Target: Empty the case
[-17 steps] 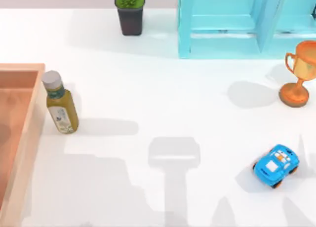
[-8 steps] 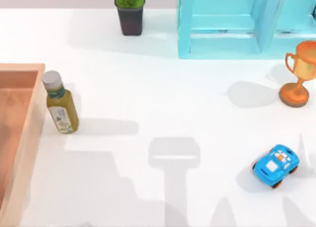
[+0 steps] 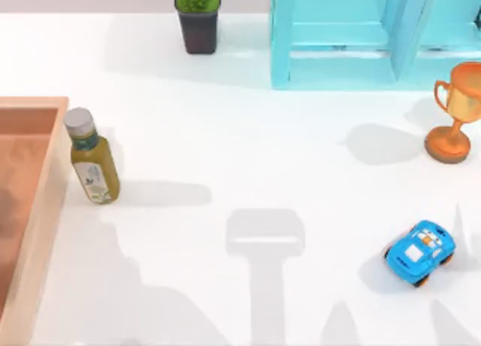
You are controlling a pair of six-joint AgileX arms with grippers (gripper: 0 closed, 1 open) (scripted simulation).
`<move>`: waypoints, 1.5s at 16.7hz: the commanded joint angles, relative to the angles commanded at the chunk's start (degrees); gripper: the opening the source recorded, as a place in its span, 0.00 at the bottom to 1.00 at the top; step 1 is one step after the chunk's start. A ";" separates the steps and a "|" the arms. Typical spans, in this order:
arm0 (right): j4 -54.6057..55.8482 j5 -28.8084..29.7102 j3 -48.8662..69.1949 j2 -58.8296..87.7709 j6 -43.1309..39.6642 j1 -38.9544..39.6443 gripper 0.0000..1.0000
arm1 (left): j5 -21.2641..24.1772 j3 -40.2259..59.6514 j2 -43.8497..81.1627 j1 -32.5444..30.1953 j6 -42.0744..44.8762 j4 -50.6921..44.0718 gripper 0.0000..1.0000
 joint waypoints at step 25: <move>0.00 0.00 0.00 0.00 0.00 0.00 1.00 | 0.00 -4.78 2.00 0.08 0.12 6.78 0.00</move>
